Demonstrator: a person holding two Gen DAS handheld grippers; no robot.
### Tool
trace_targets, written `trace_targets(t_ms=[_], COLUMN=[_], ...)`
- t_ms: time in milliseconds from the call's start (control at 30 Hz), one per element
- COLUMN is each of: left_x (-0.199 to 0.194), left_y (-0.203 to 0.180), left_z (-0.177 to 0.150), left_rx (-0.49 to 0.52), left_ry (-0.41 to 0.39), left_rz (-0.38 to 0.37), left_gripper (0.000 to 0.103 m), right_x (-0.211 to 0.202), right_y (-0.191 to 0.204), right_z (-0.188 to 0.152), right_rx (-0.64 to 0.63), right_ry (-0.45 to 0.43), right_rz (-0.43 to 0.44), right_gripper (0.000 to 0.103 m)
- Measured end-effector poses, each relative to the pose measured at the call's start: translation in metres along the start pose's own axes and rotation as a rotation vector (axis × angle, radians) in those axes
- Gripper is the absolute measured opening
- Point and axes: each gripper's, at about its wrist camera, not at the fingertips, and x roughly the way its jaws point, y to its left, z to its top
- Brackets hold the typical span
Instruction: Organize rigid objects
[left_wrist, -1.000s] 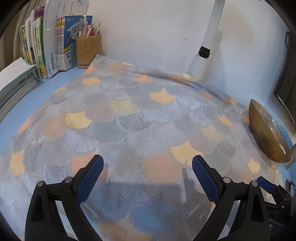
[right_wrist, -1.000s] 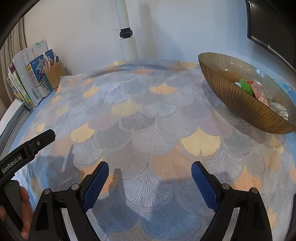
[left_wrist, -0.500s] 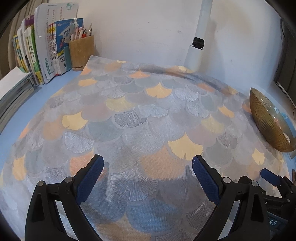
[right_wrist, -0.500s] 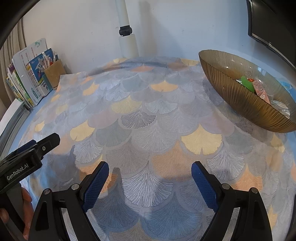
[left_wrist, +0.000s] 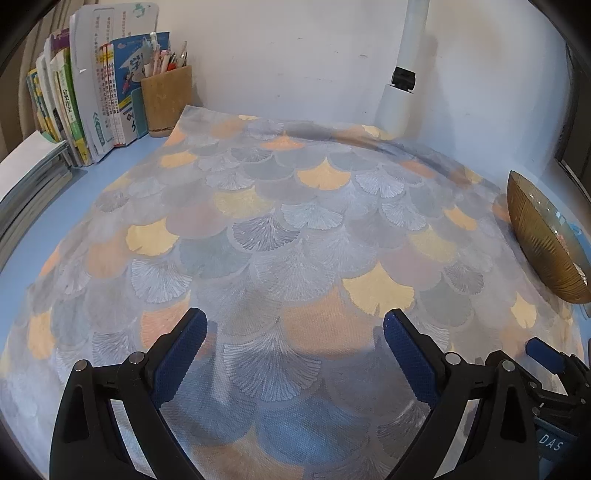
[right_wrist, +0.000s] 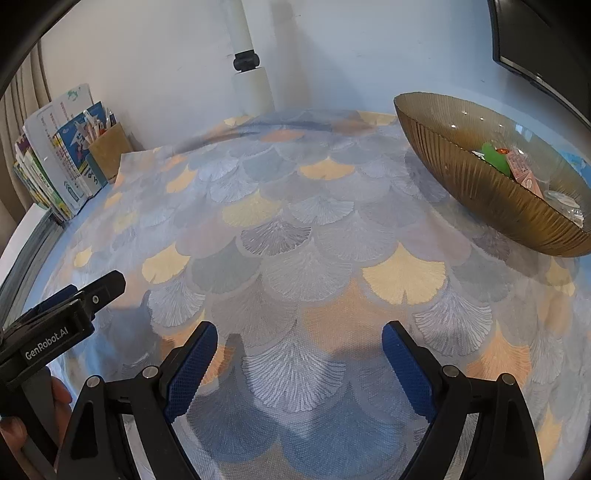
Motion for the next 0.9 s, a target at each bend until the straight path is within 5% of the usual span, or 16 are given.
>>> trace_targets(t_ms=[300, 433, 533, 900], left_x=[0.020, 0.021, 0.021, 0.024], left_y=[-0.017, -0.017, -0.018, -0.015], left_z=[-0.002, -0.002, -0.001, 0.005], left_rx=[0.099, 0.094, 0.095, 0.108], left_ry=[0.111, 0.108, 0.109, 0.107], left_rz=[0.045, 0.046, 0.043, 0.028], left_gripper=[0.102, 0.103, 0.103, 0.103], right_x=[-0.001, 0.007, 0.012, 0.012], right_y=[-0.004, 0.006, 0.014, 0.014], right_z=[0.003, 0.007, 0.007, 0.006], right_rx=[0.017, -0.042, -0.091, -0.101], right_ry=[-0.001, 0.045, 0.071, 0.075], right_rz=[0.007, -0.028, -0.088, -0.090], right_gripper=[0.092, 0.103, 0.103, 0.103])
